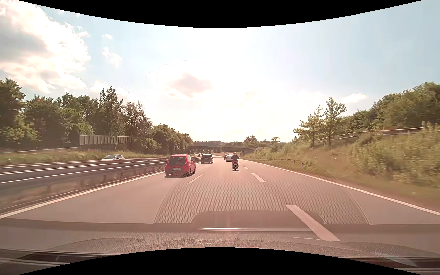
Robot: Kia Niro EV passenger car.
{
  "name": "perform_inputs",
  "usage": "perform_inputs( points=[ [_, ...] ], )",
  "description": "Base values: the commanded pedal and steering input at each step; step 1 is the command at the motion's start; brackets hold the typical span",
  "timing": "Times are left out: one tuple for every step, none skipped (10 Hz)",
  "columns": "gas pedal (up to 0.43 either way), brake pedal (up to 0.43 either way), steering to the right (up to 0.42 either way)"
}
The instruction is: Follow the waypoints while adhering to traffic rules and regulations
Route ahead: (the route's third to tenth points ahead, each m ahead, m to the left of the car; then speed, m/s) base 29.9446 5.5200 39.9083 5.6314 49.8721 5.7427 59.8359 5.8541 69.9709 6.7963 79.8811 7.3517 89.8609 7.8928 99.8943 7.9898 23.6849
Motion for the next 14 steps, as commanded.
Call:
perform_inputs(
  points=[
    [0.299, 0.012, -0.005],
    [0.299, 0.006, -0.004],
    [0.299, 0.012, -0.003],
    [0.299, 0.012, -0.003],
    [0.299, 0.012, -0.002],
    [0.299, 0.012, -0.002],
    [0.299, 0.006, -0.002],
    [0.299, 0.012, -0.002],
    [0.287, 0.012, -0.002],
    [0.287, 0.012, -0.002],
    [0.287, 0.012, -0.002],
    [0.268, 0.006, -0.002],
    [0.248, 0.012, -0.002],
    [0.248, 0.012, -0.001]
  ],
)
